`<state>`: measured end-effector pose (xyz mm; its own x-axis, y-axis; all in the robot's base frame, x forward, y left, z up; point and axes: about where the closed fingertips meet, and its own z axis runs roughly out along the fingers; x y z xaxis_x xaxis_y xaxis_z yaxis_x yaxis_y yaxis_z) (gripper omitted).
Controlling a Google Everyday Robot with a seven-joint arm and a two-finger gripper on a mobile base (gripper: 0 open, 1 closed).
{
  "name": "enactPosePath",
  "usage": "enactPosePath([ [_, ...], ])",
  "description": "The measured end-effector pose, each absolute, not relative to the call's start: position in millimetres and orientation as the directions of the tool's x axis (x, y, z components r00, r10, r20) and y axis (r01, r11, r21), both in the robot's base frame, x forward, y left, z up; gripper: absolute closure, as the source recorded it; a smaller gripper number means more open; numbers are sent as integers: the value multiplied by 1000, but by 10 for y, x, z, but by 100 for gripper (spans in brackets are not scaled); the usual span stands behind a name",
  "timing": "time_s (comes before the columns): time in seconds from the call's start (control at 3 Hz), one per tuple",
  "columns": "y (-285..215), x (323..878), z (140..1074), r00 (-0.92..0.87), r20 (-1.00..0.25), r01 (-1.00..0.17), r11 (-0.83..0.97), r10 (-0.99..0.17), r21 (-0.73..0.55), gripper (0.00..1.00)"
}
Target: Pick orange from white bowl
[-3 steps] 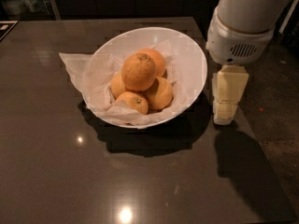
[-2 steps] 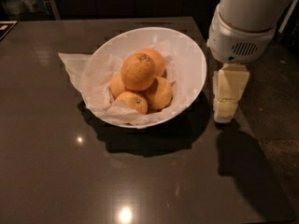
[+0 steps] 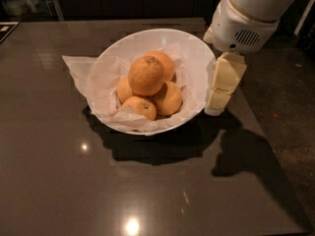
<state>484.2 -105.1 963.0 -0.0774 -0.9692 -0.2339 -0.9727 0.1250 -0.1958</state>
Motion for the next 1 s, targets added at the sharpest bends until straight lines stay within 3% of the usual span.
enactPosePath([
  [0.33, -765, 4865, 9692, 5, -312, -984, 50, -950, -169, 0],
  [1.0, -618, 4974, 9601, -6, -364, -982, 74, -932, -175, 0],
])
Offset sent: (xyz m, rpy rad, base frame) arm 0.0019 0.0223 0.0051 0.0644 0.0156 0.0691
